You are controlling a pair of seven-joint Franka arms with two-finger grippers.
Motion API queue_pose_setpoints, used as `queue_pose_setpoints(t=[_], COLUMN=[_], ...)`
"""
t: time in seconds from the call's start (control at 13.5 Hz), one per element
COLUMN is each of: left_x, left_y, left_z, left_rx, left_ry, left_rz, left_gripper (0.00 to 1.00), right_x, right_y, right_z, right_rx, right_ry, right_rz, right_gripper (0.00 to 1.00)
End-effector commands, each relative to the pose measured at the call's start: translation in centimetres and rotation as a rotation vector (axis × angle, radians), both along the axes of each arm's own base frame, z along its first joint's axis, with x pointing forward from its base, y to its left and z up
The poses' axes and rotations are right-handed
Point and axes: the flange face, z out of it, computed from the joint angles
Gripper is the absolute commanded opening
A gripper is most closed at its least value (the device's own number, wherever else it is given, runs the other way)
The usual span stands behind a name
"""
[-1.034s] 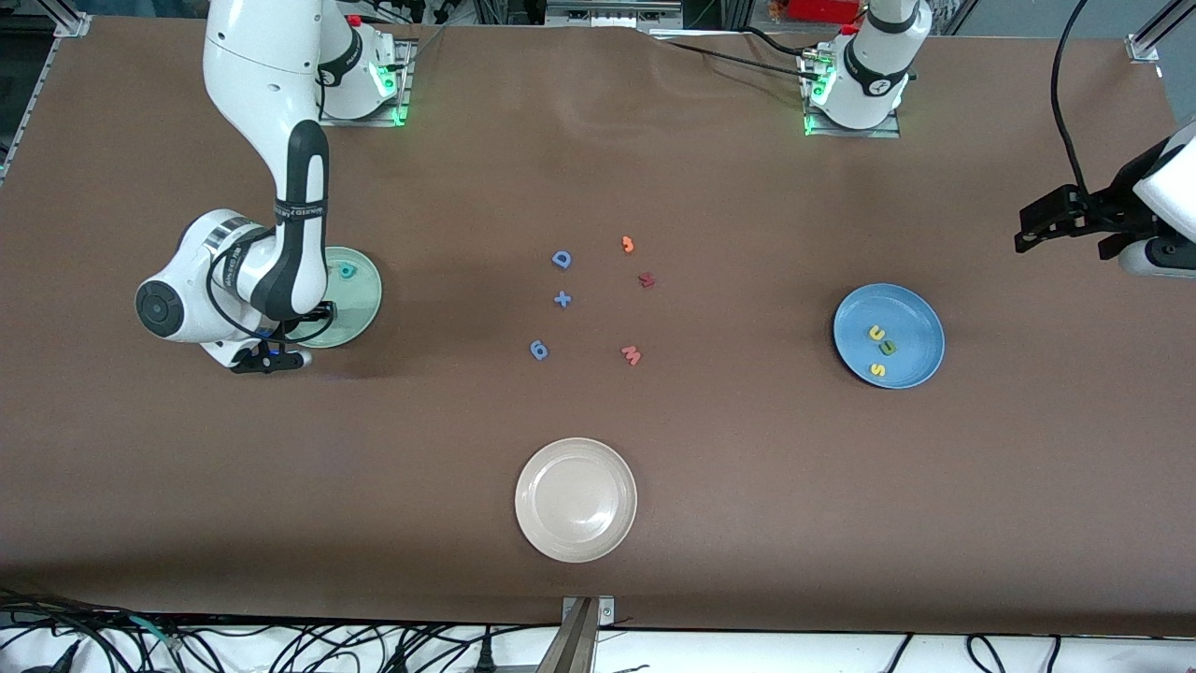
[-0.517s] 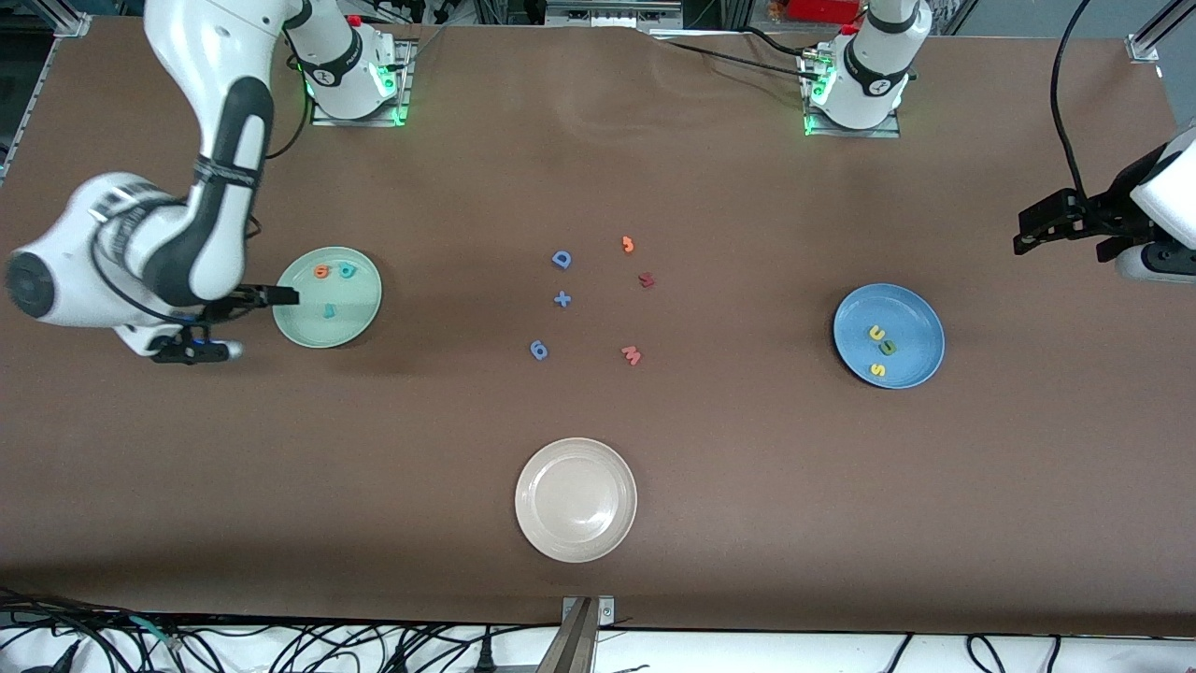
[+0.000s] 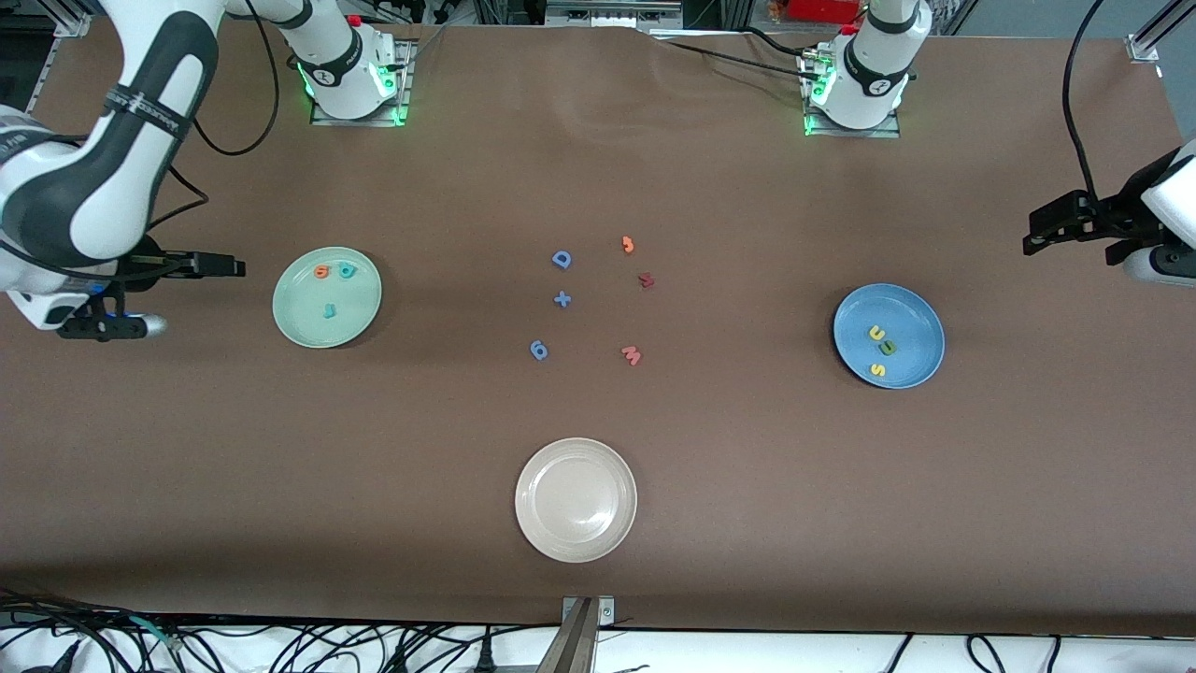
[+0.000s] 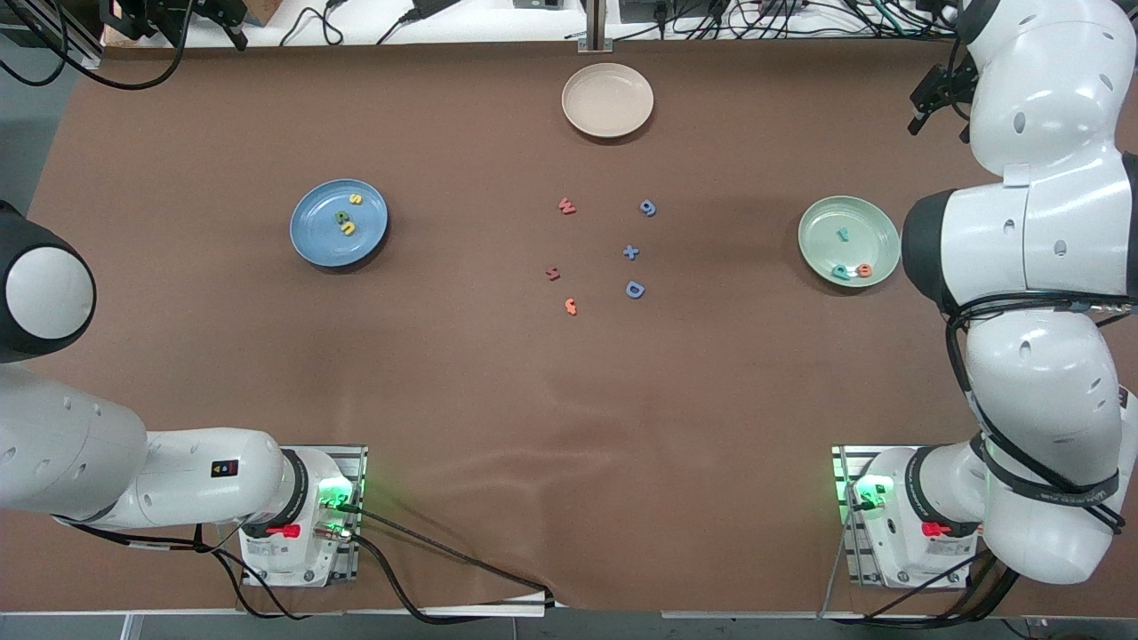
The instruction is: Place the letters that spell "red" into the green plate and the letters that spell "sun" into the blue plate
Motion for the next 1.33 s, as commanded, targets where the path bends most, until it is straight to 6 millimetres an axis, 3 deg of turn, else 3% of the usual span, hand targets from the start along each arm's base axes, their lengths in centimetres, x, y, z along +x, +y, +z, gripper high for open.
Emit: queue_pose_setpoints(t=[0.0, 0.22, 0.44, 0.89, 1.26], left_x=[-0.2, -0.1, -0.1, -0.3, -0.2], left_y=[0.1, -0.1, 0.1, -0.4, -0.4], left_z=[0.1, 0.3, 0.3, 0.4, 0.4], left_rx=[-0.013, -0.011, -0.011, -0.013, -0.013], left_ry=[0.010, -0.002, 0.000, 0.000, -0.002], left_rz=[-0.020, -0.023, -0.022, -0.029, -0.029], left_gripper=[1.00, 1.00, 1.00, 1.00, 1.00], right_x=[0.7, 2.5, 3.6, 3.3, 2.1], right_y=[0.9, 1.6, 1.9, 0.7, -0.6], right_z=[2.8, 4.8, 5.1, 5.7, 8.3], right_rx=[-0.026, -0.005, 0.005, 0.001, -0.041], right_ry=[0.039, 0.104, 0.146, 0.186, 0.060], right_rz=[-0.041, -0.084, -0.110, -0.071, 0.000], right_gripper=[0.99, 0.99, 0.99, 0.99, 0.99])
